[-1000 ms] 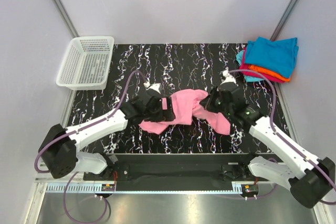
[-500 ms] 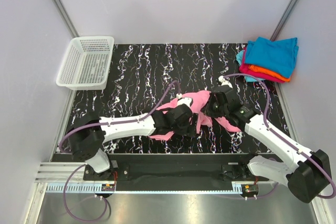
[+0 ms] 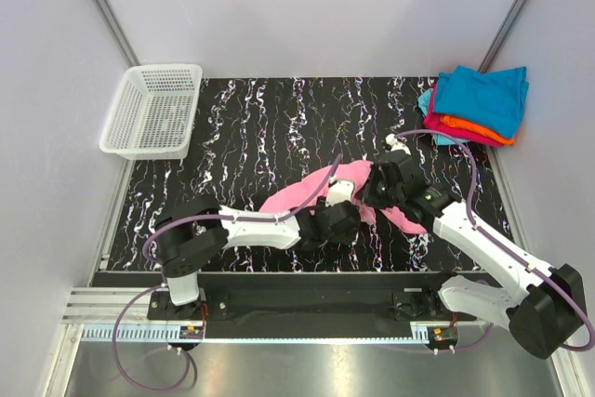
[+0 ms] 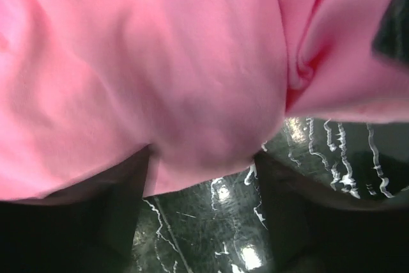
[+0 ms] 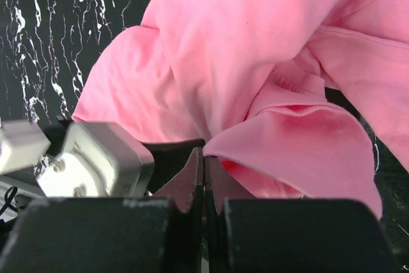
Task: Fold and stack the t-shirts
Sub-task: Flatten the tshirt out
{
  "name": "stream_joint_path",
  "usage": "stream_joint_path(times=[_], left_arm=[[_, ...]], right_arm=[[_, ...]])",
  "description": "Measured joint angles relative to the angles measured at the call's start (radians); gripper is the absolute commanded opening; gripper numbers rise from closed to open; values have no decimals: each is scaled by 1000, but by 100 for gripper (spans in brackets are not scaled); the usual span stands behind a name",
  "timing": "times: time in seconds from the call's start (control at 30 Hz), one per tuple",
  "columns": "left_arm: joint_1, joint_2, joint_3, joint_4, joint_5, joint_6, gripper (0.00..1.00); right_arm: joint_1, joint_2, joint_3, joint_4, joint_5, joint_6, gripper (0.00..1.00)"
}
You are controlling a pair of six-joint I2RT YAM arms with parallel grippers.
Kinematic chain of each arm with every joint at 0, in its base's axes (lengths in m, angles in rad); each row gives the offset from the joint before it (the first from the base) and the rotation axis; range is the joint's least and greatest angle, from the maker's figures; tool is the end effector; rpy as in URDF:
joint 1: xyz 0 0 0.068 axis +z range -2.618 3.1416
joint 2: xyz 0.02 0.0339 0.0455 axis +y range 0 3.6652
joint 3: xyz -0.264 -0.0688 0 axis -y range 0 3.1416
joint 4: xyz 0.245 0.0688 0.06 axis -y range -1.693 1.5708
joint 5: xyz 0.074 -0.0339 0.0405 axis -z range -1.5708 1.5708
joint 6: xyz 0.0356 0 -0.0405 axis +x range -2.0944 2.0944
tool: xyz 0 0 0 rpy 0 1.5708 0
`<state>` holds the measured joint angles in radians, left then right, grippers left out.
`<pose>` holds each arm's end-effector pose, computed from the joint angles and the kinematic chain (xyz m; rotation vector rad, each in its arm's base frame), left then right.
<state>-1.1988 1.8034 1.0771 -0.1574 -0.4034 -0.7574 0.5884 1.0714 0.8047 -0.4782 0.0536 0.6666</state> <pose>0.1481 -0.3411 0.1700 0.3541 2.3803 -0.4380 0.1893 0.1240 0.2643 0.1212 2.3812 0.5616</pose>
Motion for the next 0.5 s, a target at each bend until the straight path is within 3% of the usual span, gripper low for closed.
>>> stream_joint_path(times=[0.03,0.07,0.1,0.17,0.33,0.5], left_arm=[[-10,3,-10,11,-16,-1,45],[-18,3,-21,21,-31,-1,27],[-25,3,-29,29,-48,0,16],[-32,3,-39,42,-80,3,0],[-32,-17,-40,0,-175,-4,0],[-32,-185,-47,-146,-294,-7,0]], right_arm=[[0,6,6,1,-3,0,0],[1,12,12,2,-4,0,0],[1,20,20,2,-10,-1,0],[1,29,30,3,-13,-1,0],[1,43,42,7,-11,-3,0],[0,39,42,-1,20,-14,0]])
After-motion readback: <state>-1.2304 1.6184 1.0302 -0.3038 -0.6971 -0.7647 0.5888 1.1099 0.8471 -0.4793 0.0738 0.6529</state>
